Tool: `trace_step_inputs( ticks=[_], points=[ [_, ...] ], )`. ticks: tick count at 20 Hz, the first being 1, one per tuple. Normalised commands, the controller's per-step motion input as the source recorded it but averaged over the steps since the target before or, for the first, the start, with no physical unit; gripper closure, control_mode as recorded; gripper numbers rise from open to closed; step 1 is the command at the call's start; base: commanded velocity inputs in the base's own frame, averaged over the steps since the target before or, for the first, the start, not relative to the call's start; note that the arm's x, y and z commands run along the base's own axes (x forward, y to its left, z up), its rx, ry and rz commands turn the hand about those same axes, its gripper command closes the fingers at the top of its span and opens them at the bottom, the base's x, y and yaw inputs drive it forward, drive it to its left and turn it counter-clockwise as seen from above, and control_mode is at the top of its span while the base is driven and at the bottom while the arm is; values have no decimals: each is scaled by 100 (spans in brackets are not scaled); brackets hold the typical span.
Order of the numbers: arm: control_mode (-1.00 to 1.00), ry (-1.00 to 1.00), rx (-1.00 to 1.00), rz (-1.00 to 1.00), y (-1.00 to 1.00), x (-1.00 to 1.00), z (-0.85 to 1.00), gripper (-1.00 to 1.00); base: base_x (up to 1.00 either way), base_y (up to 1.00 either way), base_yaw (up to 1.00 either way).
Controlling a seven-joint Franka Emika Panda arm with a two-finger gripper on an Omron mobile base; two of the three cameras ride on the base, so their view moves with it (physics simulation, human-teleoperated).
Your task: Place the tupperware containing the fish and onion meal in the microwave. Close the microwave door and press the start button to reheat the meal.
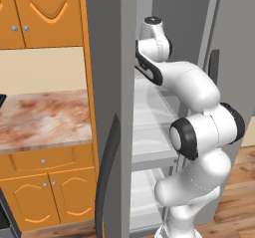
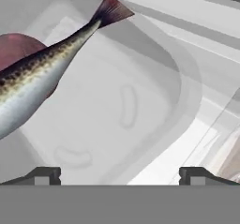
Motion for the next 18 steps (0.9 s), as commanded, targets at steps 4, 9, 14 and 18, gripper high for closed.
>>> trace_step_inputs(
  ticks=[4, 9, 14, 18],
  points=[
    [-100, 0, 0, -8, 10, 0, -43, -100, 0, 0, 0],
    [-100, 6, 0, -8, 0, 0, -34, -100, 0, 0, 0],
    [-100, 5, 0, -6, 0, 0, -11, 100, 0, 0, 0],
    [-100, 0, 0, 0, 0, 0, 0, 100, 0, 0, 0]
  ],
)
